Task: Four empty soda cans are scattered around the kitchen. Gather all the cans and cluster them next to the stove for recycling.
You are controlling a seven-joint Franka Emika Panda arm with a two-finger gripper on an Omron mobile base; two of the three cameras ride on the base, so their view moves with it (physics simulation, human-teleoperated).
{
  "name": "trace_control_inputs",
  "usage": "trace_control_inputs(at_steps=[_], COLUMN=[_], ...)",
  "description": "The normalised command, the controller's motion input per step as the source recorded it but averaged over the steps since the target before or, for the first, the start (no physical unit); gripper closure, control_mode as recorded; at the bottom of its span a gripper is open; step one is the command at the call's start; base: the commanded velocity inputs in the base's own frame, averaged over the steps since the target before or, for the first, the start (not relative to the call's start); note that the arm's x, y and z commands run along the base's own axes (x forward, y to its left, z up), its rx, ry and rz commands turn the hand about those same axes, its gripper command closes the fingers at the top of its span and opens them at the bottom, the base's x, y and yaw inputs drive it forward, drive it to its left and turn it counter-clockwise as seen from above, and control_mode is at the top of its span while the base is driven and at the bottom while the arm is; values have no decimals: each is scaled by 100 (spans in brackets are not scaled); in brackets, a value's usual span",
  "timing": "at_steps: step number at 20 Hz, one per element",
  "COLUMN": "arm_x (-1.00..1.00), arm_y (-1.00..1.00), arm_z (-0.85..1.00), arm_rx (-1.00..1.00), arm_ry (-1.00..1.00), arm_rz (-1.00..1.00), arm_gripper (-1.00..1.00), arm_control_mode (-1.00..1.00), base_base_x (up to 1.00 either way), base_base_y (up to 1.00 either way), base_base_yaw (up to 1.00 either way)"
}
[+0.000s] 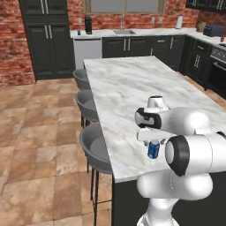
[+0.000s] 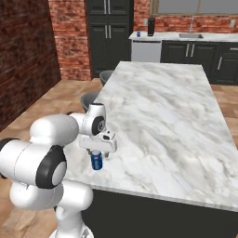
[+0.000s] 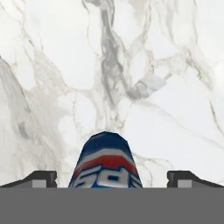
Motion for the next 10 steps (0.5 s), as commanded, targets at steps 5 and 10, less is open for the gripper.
trace_control_inputs(at_steps=[5,10], arm_x=[2,-3], arm_y=[0,0], arm_z=[0,0], arm_rx=[0,0], arm_ry=[0,-5], arm_rz=[0,0], arm_gripper=[-100,-100], arm_control_mode=[-100,-100], base_base_x=[0,0], base_base_y=[0,0], base_base_yaw=[0,0])
